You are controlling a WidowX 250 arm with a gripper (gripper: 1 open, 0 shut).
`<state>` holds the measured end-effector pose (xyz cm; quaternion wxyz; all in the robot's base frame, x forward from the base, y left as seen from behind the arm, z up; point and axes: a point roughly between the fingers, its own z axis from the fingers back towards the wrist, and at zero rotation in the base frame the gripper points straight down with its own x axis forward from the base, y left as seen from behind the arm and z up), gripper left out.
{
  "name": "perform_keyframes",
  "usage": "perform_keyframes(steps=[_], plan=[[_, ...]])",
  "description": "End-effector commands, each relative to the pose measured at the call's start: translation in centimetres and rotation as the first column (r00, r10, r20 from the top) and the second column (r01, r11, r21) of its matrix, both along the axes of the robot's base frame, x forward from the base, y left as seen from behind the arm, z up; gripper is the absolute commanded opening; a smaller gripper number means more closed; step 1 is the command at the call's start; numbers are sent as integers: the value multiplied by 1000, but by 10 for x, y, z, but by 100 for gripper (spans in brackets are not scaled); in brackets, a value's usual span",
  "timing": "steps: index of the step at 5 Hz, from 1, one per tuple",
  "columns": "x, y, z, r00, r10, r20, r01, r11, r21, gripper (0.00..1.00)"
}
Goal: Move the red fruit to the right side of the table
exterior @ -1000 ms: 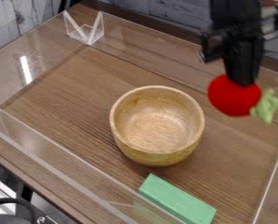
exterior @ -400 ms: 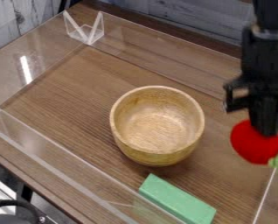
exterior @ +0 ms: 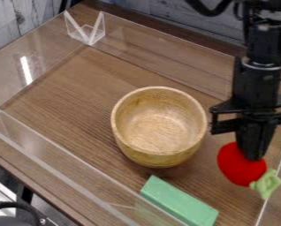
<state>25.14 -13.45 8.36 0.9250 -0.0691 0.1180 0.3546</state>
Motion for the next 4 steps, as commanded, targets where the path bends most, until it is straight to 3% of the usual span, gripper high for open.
perform_keyframes(steps=[1, 2, 4], plan=[[7, 5, 9, 997, -15, 79, 17, 1000, -19, 0], [8, 7, 3, 995, -27, 93, 29, 999, -22, 0], [-9, 3, 21, 991, -70, 114, 74, 997, -29, 0]])
